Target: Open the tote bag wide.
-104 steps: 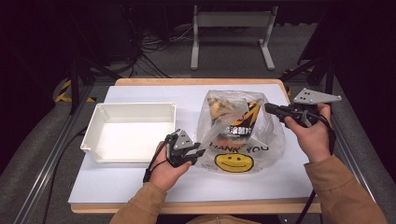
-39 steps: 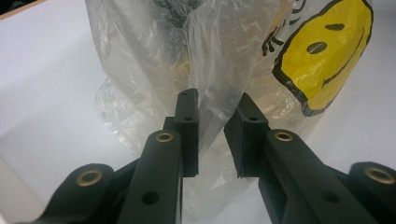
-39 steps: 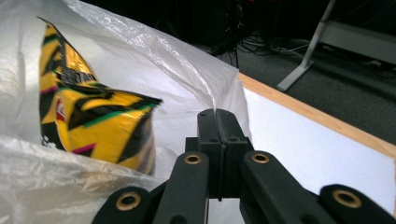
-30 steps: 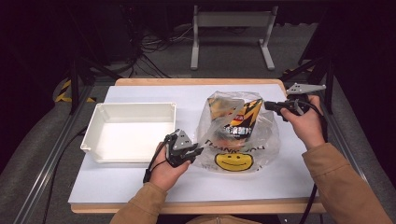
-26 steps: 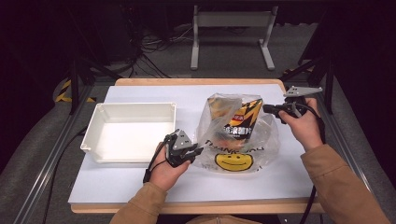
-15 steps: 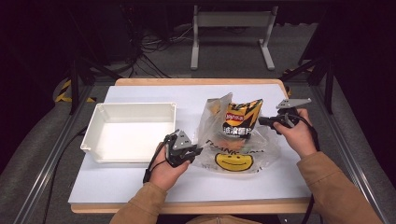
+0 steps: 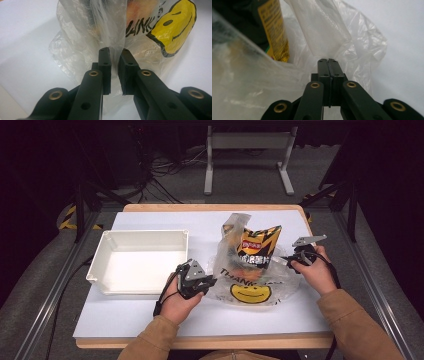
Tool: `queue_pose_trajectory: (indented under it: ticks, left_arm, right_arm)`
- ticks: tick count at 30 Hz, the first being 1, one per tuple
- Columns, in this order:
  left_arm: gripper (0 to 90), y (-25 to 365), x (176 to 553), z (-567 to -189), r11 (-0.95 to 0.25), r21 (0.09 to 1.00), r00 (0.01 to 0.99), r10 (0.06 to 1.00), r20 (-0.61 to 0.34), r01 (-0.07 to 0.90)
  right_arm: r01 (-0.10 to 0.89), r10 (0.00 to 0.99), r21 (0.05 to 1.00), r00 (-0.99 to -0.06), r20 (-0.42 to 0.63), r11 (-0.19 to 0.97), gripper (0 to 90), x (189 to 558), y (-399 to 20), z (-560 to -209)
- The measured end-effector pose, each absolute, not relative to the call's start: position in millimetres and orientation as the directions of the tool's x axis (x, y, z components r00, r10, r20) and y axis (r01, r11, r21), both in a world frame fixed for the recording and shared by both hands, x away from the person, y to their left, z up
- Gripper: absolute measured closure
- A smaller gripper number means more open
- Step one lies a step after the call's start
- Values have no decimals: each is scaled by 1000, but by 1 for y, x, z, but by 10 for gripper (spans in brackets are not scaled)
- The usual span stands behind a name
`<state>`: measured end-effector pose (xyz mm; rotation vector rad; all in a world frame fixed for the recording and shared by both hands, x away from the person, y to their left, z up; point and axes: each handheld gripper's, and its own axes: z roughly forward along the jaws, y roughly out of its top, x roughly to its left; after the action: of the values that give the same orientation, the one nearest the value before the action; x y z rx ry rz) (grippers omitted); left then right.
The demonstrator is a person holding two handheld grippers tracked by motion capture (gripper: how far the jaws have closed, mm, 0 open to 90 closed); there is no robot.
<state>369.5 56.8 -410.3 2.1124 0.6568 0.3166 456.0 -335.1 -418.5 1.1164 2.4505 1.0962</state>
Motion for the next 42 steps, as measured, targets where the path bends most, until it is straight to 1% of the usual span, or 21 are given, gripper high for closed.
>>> queue_pose_trajectory:
  ticks: [5, 8, 11, 12, 13, 14, 17, 21, 24, 25, 26, 29, 30, 32, 35, 39, 42]
  left_arm:
    - [808, 57, 369, -410, -476, 812, 828, 561, -16, 338]
    - [801, 57, 369, -410, -474, 813, 828, 561, -17, 338]
    - [780, 57, 369, -409, -470, 816, 827, 563, -17, 336]
    - [772, 57, 369, -409, -470, 816, 827, 563, -17, 336]
    - [772, 57, 369, -409, -467, 819, 825, 564, -16, 335]
    - [745, 57, 369, -409, -465, 819, 825, 565, -16, 335]
    - [725, 57, 368, -407, -457, 825, 823, 567, -18, 333]
    - [704, 57, 367, -406, -453, 829, 822, 569, -17, 330]
    - [686, 57, 367, -406, -448, 832, 822, 570, -17, 328]
    - [654, 58, 367, -405, -449, 832, 820, 572, -13, 326]
    - [634, 58, 367, -405, -444, 835, 815, 579, -9, 325]
    - [541, 59, 366, -403, -437, 837, 805, 593, -7, 329]
    - [528, 59, 366, -403, -437, 837, 805, 593, -7, 329]
    - [519, 60, 366, -402, -426, 841, 807, 590, -19, 332]
    - [482, 62, 366, -400, -412, 848, 807, 590, -31, 333]
    - [474, 64, 365, -396, -403, 854, 807, 590, -31, 328]
    - [475, 65, 365, -395, -396, 856, 806, 591, -39, 332]
  right_arm:
    - [559, 719, 695, -689, 87, 452, 896, 454, -334, -429]
    - [562, 718, 694, -690, 93, 450, 868, 454, -335, -430]
    - [554, 723, 711, -685, 93, 434, 812, 452, -338, -426]
    - [554, 723, 711, -685, 93, 434, 812, 452, -338, -426]
    - [552, 726, 718, -681, 95, 424, 793, 451, -340, -423]
    - [540, 730, 745, -675, 106, 392, 741, 447, -345, -415]
    - [530, 734, 771, -668, 122, 354, 689, 442, -352, -406]
    - [513, 738, 799, -661, 135, 313, 636, 435, -360, -392]
    - [506, 735, 811, -662, 147, 293, 616, 433, -363, -385]
    - [496, 731, 823, -664, 155, 276, 580, 429, -365, -379]
    - [492, 728, 828, -667, 159, 270, 570, 428, -366, -376]
    - [469, 720, 847, -676, 161, 251, 557, 422, -368, -367]
    - [469, 720, 847, -676, 161, 251, 557, 422, -368, -367]
    - [450, 713, 861, -683, 160, 238, 547, 417, -369, -359]
    - [415, 703, 881, -696, 148, 226, 520, 409, -369, -347]
    - [380, 682, 899, -719, 136, 220, 504, 397, -367, -336]
    - [353, 666, 904, -738, 109, 243, 509, 387, -363, -331]
